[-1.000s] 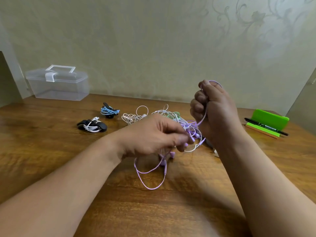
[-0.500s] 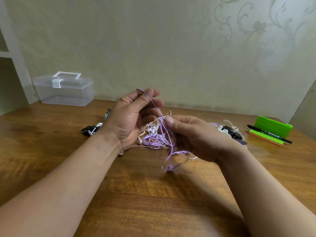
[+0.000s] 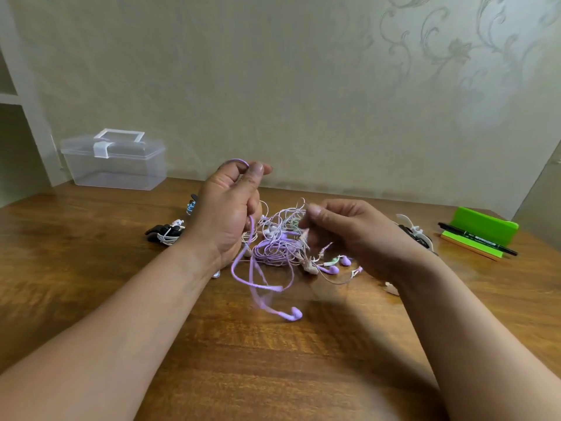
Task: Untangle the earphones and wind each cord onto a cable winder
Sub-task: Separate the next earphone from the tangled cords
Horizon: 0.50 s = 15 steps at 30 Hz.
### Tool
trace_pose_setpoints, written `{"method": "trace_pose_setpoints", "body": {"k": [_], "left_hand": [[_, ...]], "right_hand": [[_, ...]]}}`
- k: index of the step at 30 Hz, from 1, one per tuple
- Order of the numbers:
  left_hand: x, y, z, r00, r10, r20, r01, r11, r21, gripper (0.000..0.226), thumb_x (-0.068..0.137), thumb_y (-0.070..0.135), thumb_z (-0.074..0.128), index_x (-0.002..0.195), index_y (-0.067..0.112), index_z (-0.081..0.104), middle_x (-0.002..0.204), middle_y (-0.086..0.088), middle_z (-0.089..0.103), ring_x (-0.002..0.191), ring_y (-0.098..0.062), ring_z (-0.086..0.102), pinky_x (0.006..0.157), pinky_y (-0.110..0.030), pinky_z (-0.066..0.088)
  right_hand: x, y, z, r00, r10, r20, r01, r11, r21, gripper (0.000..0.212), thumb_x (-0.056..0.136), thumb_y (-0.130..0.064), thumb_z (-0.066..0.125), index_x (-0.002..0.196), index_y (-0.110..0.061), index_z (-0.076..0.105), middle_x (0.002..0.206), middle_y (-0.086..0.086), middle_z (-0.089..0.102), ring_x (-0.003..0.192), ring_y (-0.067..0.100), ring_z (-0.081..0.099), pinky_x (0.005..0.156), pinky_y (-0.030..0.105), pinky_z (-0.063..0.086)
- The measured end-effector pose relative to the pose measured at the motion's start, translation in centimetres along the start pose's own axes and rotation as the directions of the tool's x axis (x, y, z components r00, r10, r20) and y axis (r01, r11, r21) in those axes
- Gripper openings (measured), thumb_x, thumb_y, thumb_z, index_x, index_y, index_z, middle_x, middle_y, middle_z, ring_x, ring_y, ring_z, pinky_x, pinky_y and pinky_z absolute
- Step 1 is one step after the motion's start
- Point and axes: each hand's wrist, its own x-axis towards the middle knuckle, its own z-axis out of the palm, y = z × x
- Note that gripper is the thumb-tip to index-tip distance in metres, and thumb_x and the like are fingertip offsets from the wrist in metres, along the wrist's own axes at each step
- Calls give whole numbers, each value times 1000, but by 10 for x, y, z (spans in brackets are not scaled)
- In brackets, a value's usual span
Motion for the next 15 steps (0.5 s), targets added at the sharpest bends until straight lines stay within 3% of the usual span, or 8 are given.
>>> {"method": "trace_pose_setpoints", "body": {"k": [2, 4, 7, 9, 12, 15], "left_hand": [[1, -1, -2, 1000, -2, -7, 2, 1000, 12, 16, 108, 21, 52, 106, 7, 61, 50, 0, 37, 39, -12, 30, 42, -21, 27], [1, -1, -1, 1000, -16, 5, 16, 1000, 21, 17, 108, 21, 52, 107, 7, 62, 52, -1, 37, 39, -12, 30, 41, -22, 26], [-3, 2, 2, 995, -48, 82, 47, 999, 12, 20, 108, 24, 52, 106, 7, 63, 53, -1, 37, 39, -13, 31, 40, -20, 26], [-6, 4, 5, 990, -63, 124, 59, 998, 34, 22, 108, 26, 51, 106, 8, 64, 54, -1, 41, 39, -14, 35, 39, -19, 29], [-8, 5, 8, 993, -60, 102, 56, 998, 43, 20, 107, 27, 53, 104, 13, 66, 57, 0, 51, 44, -16, 46, 43, -22, 34], [-9, 6, 9, 995, -71, 75, 72, 997, -20, 17, 106, 25, 55, 107, 14, 68, 62, -1, 60, 49, -17, 57, 47, -24, 44]], "right_hand": [[-4, -1, -5, 983, 24, 182, -1, 992, -127, 22, 99, -25, 67, 90, -7, 76, 72, 17, 66, 61, 21, 58, 55, 24, 44], [-7, -2, -2, 955, 56, 290, 8, 977, -213, 20, 95, -32, 67, 87, -18, 78, 83, 12, 70, 74, 18, 60, 64, 24, 46], [-2, -1, 11, 997, -19, 69, 39, 952, -304, 44, 93, -55, 67, 99, -13, 78, 89, 2, 73, 82, 8, 62, 73, 23, 46], [1, 0, 18, 997, -76, -32, 66, 968, -243, 50, 93, -58, 61, 101, -11, 76, 90, 3, 73, 84, 10, 65, 77, 28, 48], [-1, -1, 26, 985, 10, 175, 5, 996, -89, 55, 96, -60, 57, 98, -7, 72, 82, 7, 71, 74, 18, 63, 66, 30, 47], [0, 1, 34, 969, 33, 245, -9, 995, -97, 38, 103, -40, 62, 98, -4, 74, 63, -1, 56, 56, 12, 43, 54, 25, 31]]}}
